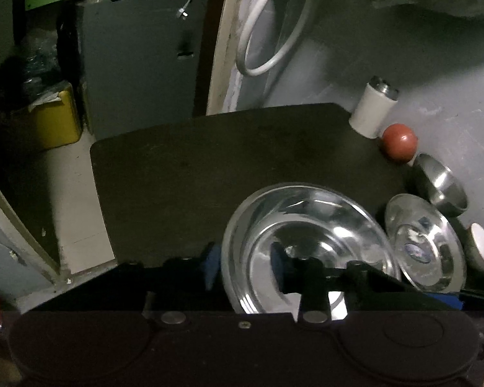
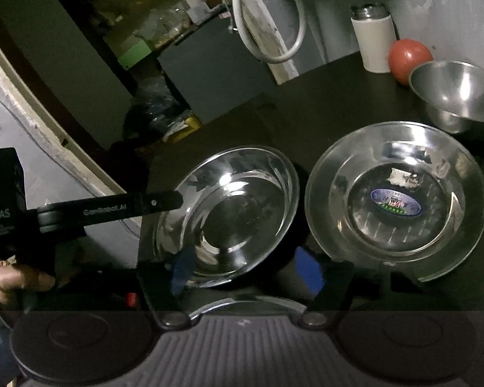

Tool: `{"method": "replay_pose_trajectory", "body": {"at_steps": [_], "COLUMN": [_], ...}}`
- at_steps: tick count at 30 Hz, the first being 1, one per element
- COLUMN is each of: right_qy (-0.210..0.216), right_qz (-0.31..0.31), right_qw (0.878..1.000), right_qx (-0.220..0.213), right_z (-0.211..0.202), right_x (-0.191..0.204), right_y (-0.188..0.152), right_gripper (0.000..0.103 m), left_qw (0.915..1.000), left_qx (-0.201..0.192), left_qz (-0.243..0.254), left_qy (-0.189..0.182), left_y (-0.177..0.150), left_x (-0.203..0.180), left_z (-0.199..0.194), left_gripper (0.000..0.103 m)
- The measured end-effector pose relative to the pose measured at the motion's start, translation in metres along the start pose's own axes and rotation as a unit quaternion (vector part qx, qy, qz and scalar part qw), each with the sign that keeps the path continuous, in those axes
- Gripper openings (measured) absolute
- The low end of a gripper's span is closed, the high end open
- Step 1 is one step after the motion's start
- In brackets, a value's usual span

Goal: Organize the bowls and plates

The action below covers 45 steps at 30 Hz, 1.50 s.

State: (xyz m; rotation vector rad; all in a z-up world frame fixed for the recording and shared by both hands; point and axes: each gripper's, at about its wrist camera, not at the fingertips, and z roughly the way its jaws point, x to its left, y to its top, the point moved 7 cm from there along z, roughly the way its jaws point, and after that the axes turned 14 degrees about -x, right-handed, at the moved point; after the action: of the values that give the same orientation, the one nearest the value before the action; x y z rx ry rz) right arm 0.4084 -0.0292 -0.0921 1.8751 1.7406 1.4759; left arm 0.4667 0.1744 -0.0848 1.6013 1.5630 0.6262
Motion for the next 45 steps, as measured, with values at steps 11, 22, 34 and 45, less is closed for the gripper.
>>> {"method": "replay_pose_trajectory", "body": {"at_steps": [11,22,34,45], "right_qy": [-0.044,-0.036,-0.013,0.0], "right_qz": [0.003,-0.033,-0.057,-0.08], "right_qw": [0.999,0.999,0.998,0.997], "right_qx": [0.014,-0.015,-0.037,-0.003], "right_z": [0.02,0.015,-0.04,-0.108], "right_x": [-0.005,0.0,0.002,-0.005], "right_y": [-0.001,0.009,0.011,-0.017], "right_gripper": [0.031,0.023,0.023,0.023], "left_qw": [0.9999,0.9991,0.9969,0.9983], "left_qx": [-0.002,-0.038,-0.07,-0.048], "left_qz": [0.012,-0.013,-0.035,-0.031], "left_qy": [0.009,0.014,0.005,0.016], "left_y": [-0.003,0.0,-0.006,-0.063], "left_x": [0.009,0.012,-0.024,-0.065], "left_z": [0.001,-0.027,-0.09,-0.143], "left_gripper": [0.006,0.006,0.007,0.008]}}
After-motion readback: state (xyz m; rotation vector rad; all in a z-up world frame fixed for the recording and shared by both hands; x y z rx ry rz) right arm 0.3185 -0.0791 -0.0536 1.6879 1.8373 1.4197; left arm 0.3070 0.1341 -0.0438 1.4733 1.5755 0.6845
